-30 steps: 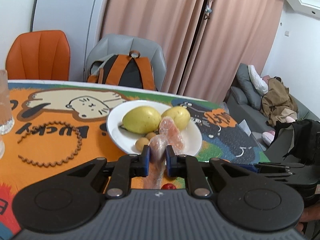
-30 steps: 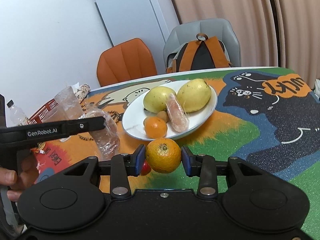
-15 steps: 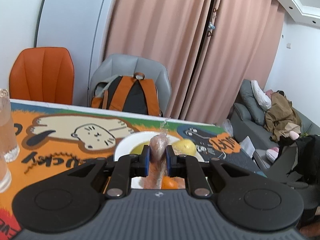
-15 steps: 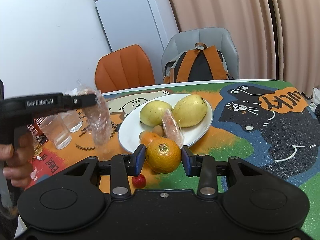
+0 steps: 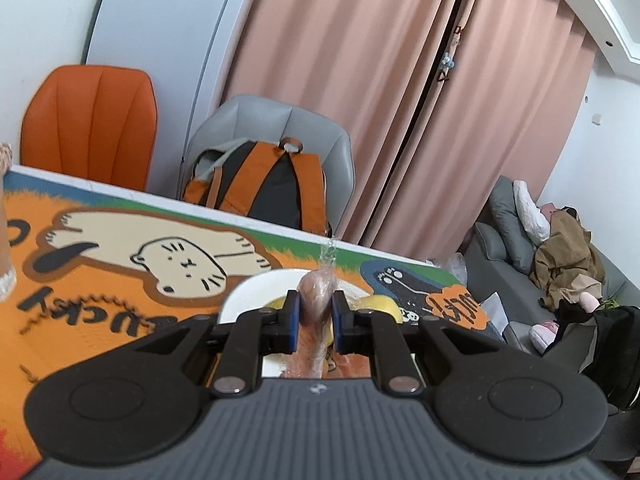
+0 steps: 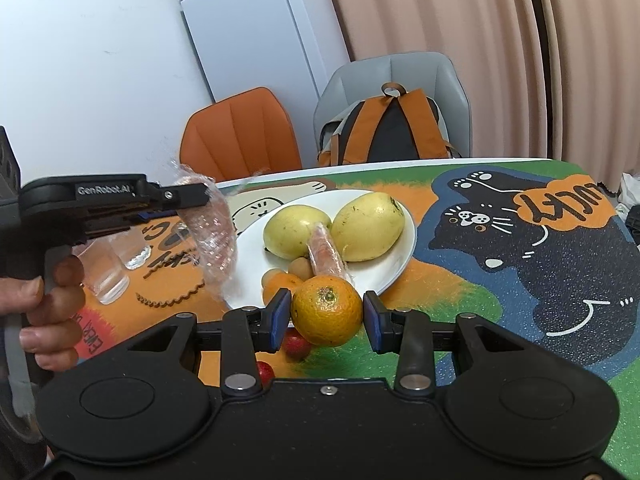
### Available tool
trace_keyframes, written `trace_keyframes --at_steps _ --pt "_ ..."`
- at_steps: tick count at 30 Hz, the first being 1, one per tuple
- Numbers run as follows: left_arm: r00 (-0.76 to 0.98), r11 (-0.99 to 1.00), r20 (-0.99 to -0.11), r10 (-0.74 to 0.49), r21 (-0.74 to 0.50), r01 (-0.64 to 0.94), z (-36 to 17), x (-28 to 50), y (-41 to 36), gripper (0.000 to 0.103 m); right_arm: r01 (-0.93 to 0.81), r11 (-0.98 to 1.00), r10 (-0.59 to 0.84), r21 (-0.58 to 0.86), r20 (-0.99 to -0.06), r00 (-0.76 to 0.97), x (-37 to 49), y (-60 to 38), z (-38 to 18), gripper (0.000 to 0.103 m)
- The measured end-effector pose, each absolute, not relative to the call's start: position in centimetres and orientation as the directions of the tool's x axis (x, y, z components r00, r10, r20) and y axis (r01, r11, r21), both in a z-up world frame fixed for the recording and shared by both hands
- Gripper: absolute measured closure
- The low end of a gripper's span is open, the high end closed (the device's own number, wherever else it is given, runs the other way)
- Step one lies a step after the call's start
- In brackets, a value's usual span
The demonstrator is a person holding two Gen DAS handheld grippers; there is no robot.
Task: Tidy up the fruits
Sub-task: 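Lower wrapped item onto plate and open left tool while right carries mandarin toward plate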
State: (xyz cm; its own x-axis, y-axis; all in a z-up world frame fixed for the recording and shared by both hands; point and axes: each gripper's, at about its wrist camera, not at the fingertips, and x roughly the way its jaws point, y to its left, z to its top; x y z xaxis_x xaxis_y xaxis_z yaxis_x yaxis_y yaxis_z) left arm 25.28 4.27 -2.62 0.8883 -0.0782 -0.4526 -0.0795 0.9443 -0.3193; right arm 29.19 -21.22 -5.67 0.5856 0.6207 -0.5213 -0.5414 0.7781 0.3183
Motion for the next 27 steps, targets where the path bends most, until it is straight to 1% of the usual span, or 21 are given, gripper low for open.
trace_keyframes --at_steps 4,9,13,16,17,18,20,23,27 --pt "0.874 0.939 -0.476 -0.093 -0.334 -0.082 -3.8 26.0 4.4 0.089 -0.537 0.781 0.617 0.319 -0.528 0.584 29.4 -21.3 -5.9 0.066" --pt "0.862 0.934 -0.501 -0.076 -0.338 -0.114 -5.0 26.8 5.0 0.088 -0.527 0.786 0.611 0.322 -0.531 0.587 30.0 -21.4 -6.2 0.066" --pt "0.845 0.943 -0.534 -0.028 -0.295 -0.155 -5.7 27.7 5.2 0.087 -0.529 0.785 0.613 0.321 -0.525 0.591 30.6 -21.3 -6.1 0.066" --pt "0.840 0.948 -0.541 -0.037 -0.286 -0.143 -6.1 27.9 5.2 0.084 -0.529 0.786 0.611 0.319 -0.522 0.594 31.0 -21.2 -6.0 0.066" --pt "0.837 0.949 -0.547 -0.035 -0.279 -0.143 -6.2 28.0 5.2 0.079 -0.528 0.788 0.610 0.318 -0.521 0.597 31.2 -21.2 -5.9 0.066" --pt "0.832 0.950 -0.554 -0.025 -0.273 -0.153 -6.4 28.1 5.3 0.071 -0.526 0.789 0.608 0.317 -0.521 0.599 31.3 -21.2 -5.9 0.066" --pt "0.832 0.950 -0.555 -0.008 -0.263 -0.167 -6.4 27.8 5.5 0.065 -0.521 0.793 0.604 0.316 -0.520 0.604 31.6 -21.1 -5.8 0.066" --pt "0.834 0.950 -0.552 -0.004 -0.263 -0.169 -6.2 27.4 5.8 0.061 -0.513 0.798 0.598 0.316 -0.519 0.611 32.0 -21.2 -5.7 0.066" --pt "0.834 0.946 -0.552 0.008 -0.267 -0.186 -6.0 26.5 6.4 0.049 -0.517 0.798 0.598 0.310 -0.516 0.613 32.6 -20.7 -5.5 0.066"
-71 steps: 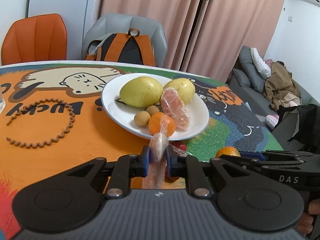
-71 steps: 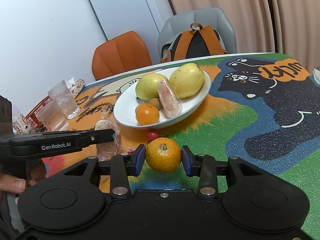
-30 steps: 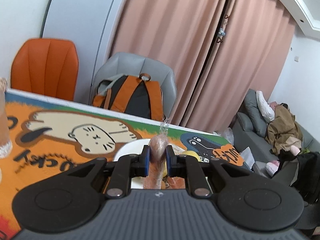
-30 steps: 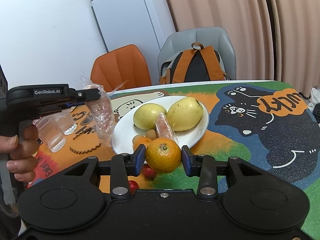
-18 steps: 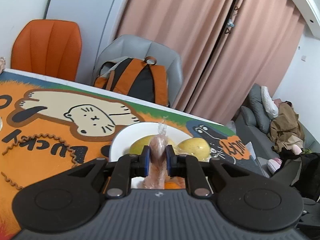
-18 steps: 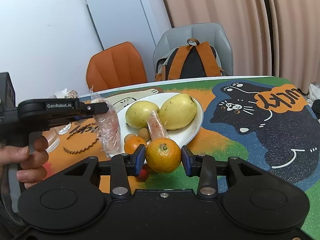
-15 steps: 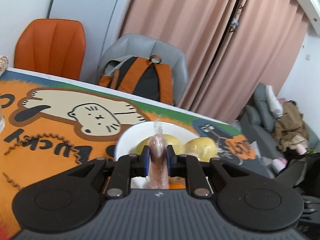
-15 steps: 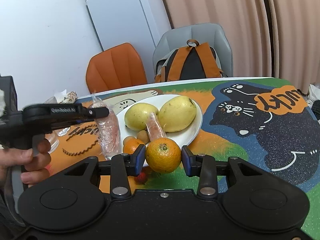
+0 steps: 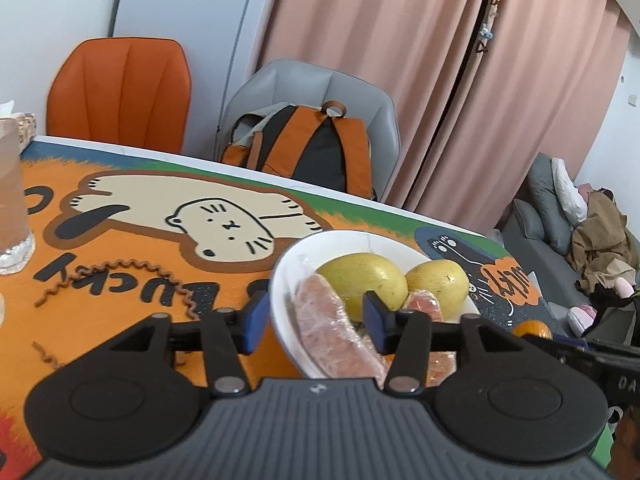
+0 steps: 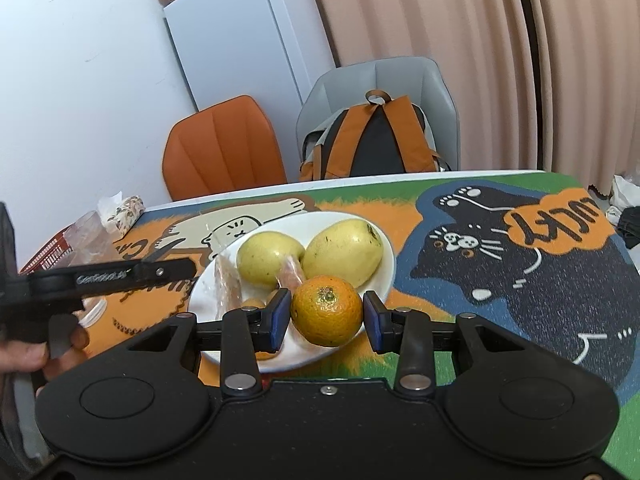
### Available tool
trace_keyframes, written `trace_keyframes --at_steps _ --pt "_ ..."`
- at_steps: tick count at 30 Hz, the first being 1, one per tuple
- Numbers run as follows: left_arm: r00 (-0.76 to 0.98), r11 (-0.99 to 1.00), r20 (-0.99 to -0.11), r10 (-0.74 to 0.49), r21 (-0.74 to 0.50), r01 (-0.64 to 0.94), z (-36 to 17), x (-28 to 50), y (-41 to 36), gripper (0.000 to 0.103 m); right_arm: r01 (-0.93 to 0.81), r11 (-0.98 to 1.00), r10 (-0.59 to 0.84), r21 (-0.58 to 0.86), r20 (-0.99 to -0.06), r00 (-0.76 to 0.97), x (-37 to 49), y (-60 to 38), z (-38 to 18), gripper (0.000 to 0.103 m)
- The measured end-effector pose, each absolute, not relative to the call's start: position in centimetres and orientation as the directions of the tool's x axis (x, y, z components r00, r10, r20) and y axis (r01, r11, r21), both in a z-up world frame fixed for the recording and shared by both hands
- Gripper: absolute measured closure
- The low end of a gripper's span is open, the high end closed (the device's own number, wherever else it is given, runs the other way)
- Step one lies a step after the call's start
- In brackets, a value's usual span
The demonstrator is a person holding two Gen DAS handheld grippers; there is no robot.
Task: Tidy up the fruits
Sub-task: 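Lower wrapped item onto plate and open left tool while right carries mandarin toward plate, then lower the mandarin onto the plate and open the right tool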
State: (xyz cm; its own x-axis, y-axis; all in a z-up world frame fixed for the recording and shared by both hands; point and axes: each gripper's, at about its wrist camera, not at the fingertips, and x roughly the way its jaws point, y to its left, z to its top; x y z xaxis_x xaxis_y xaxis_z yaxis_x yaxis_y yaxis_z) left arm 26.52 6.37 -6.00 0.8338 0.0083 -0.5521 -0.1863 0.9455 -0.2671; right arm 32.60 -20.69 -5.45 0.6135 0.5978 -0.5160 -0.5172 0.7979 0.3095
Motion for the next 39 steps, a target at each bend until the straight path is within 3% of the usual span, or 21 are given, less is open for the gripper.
trace_keyframes --at_steps 8,9,11,15,19,23,27,39 --pt "0.817 0.938 -0.575 0.034 -0.263 -0.224 -6.0 25.2 6.9 0.031 -0.532 0.794 0.602 0.294 -0.508 0.616 33.9 -19.3 -5.0 0.064" --pt "0.817 0.938 -0.575 0.038 -0.261 -0.228 -6.0 25.0 6.9 0.027 -0.530 0.796 0.600 0.293 -0.506 0.620 33.9 -19.2 -4.9 0.061" --pt "0.817 0.937 -0.576 0.043 -0.261 -0.233 -6.0 24.8 6.9 0.024 -0.521 0.804 0.590 0.286 -0.488 0.643 33.9 -19.2 -4.7 0.044" --pt "0.815 0.937 -0.579 0.031 -0.268 -0.226 -5.9 24.3 6.7 0.016 -0.503 0.810 0.584 0.300 -0.476 0.657 33.7 -19.7 -4.5 0.043" --pt "0.813 0.937 -0.582 0.033 -0.266 -0.228 -5.8 23.8 6.3 0.014 -0.511 0.808 0.587 0.293 -0.481 0.651 32.9 -19.9 -4.4 0.042" --pt "0.814 0.937 -0.580 0.041 -0.260 -0.233 -5.6 23.0 5.9 0.013 -0.526 0.798 0.598 0.293 -0.485 0.638 31.9 -20.1 -4.3 0.033" --pt "0.813 0.935 -0.580 0.051 -0.258 -0.243 -5.4 22.1 5.7 0.012 -0.526 0.796 0.601 0.299 -0.491 0.631 31.0 -20.3 -4.4 0.031" --pt "0.815 0.929 -0.576 0.056 -0.269 -0.254 -4.9 19.7 5.2 0.004 -0.515 0.800 0.598 0.309 -0.483 0.639 29.1 -21.5 -4.0 0.002"
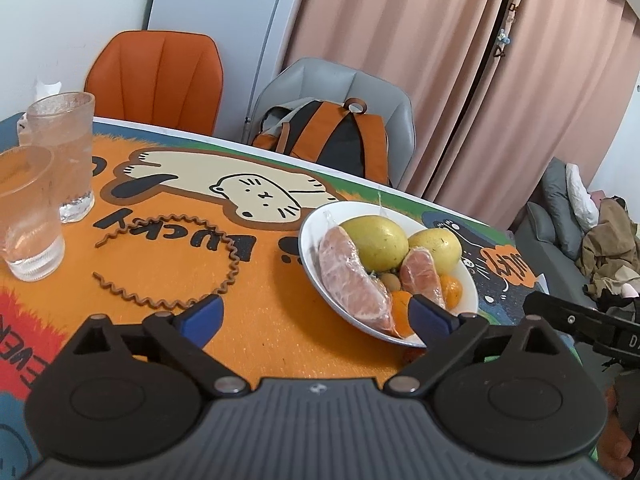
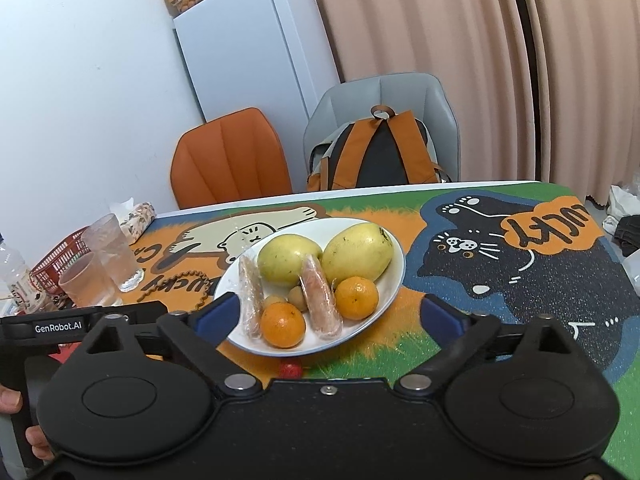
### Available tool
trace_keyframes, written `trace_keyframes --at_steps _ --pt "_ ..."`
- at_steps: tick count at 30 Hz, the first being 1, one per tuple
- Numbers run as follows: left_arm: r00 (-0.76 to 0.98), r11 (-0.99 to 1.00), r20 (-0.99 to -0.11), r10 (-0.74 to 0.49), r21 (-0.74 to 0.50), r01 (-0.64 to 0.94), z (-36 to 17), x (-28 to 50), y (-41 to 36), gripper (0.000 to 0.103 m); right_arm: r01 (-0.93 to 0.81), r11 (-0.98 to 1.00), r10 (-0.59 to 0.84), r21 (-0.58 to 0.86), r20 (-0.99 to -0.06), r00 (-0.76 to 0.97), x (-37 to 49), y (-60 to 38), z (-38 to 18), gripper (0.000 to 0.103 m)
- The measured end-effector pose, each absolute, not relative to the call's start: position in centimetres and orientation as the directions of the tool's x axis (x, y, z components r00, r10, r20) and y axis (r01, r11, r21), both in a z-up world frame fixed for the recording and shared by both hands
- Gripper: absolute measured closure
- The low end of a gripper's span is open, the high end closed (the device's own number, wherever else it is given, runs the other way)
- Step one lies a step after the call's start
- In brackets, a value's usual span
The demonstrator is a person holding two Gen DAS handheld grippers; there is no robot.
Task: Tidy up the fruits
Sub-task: 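Lower the mandarin onto the plate and open the right tool, then move both open tools from the plate toward the two small red fruits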
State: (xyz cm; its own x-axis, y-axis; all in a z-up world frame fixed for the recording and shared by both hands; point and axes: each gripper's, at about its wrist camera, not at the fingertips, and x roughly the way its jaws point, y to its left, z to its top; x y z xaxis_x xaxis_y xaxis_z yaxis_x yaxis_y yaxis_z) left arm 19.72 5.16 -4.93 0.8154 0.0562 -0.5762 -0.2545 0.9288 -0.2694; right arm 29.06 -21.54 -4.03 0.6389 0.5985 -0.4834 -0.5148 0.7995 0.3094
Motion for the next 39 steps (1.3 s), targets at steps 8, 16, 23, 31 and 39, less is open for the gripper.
trace_keyframes --at_steps 8,16,23,31,39 --pt "0.824 0.928 -0.565 0.043 -0.284 -0.243 -4.7 18.5 4.4 0.000 -0.502 0.798 0.602 0.334 -0.473 0.643 28.1 -22.5 -4.4 0.000" --pt "0.824 0.927 -0.565 0.039 -0.287 -0.241 -5.0 17.3 3.3 0.000 -0.514 0.792 0.610 0.330 -0.475 0.635 27.1 -23.2 -4.8 0.000" --pt "0.828 0.921 -0.559 0.044 -0.298 -0.251 -5.5 16.5 2.5 0.000 -0.523 0.789 0.612 0.322 -0.488 0.623 26.6 -23.9 -5.1 0.000" --pt "0.829 0.911 -0.557 0.045 -0.317 -0.263 -6.4 15.7 1.3 0.000 -0.547 0.781 0.619 0.303 -0.499 0.607 26.0 -24.7 -5.4 0.000" --pt "0.832 0.914 -0.552 0.053 -0.309 -0.263 -7.3 15.2 0.3 0.000 -0.550 0.771 0.630 0.322 -0.516 0.581 25.7 -25.6 -6.3 0.000"
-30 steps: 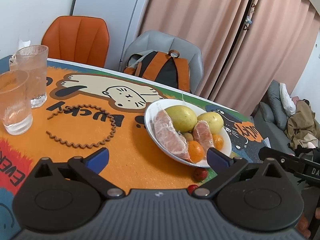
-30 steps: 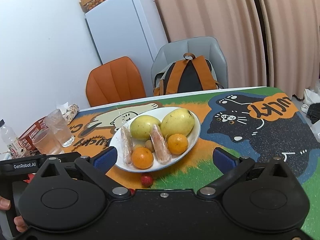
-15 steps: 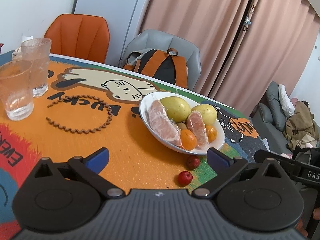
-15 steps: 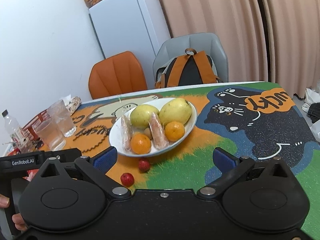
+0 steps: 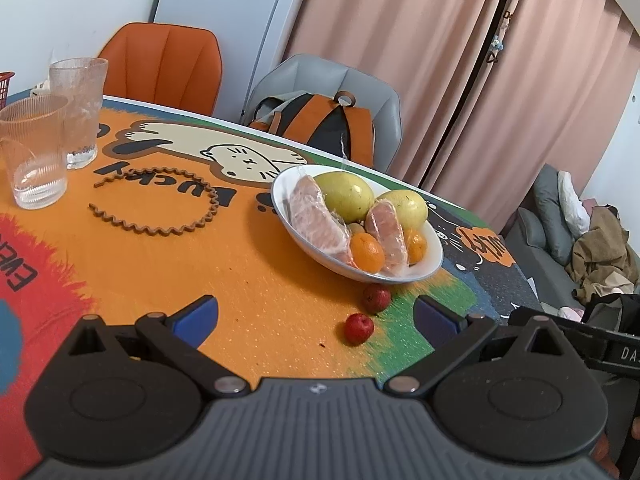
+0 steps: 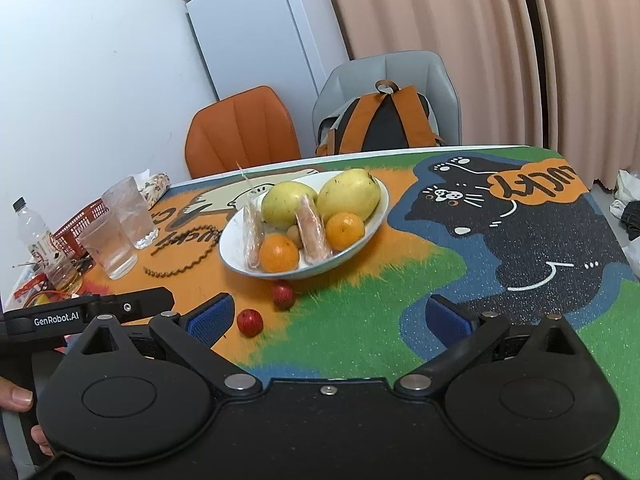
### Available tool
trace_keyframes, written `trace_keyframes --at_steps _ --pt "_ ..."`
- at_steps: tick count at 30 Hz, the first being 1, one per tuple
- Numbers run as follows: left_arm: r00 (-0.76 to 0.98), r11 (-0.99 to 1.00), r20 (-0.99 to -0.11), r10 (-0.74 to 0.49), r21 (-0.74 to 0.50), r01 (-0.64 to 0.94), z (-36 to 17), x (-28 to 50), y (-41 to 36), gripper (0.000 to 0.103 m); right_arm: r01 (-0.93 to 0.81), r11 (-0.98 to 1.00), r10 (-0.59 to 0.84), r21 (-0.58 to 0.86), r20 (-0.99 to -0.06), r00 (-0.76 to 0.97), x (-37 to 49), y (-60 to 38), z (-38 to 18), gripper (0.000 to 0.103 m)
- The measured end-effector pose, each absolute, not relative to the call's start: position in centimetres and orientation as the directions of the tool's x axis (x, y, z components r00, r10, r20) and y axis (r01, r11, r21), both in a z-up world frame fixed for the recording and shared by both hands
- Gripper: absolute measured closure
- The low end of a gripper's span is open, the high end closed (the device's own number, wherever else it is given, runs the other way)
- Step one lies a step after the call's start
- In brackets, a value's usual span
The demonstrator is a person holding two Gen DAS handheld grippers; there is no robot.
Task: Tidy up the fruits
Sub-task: 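Move both open tools from the plate toward the two small red fruits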
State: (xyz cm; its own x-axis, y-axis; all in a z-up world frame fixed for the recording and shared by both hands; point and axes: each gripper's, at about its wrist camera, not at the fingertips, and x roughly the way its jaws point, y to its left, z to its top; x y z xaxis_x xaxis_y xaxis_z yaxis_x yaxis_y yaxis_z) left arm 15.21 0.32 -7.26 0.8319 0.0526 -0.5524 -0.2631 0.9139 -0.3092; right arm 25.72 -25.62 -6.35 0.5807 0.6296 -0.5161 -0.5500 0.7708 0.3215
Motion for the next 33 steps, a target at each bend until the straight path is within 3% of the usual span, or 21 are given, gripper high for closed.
trace_keyframes --at_steps 11,16,24,33 --pt "0.833 0.910 -0.553 0.024 -0.332 -0.247 -8.7 15.6 0.2 0.003 -0.543 0.772 0.629 0.331 -0.519 0.579 25.8 -25.7 -7.2 0.000" --pt "0.828 0.918 -0.560 0.004 -0.327 -0.226 -9.3 16.4 -0.2 0.008 -0.541 0.764 0.639 0.350 -0.523 0.564 26.1 -25.6 -8.0 0.000" --pt "0.809 0.933 -0.587 -0.021 -0.303 -0.195 -10.2 18.2 -1.7 0.030 -0.529 0.753 0.655 0.392 -0.521 0.547 27.0 -26.1 -8.7 0.002" --pt "0.787 0.946 -0.617 -0.013 -0.262 -0.189 -11.1 20.1 -3.0 0.051 -0.530 0.762 0.641 0.370 -0.543 0.542 27.6 -25.7 -9.8 0.016"
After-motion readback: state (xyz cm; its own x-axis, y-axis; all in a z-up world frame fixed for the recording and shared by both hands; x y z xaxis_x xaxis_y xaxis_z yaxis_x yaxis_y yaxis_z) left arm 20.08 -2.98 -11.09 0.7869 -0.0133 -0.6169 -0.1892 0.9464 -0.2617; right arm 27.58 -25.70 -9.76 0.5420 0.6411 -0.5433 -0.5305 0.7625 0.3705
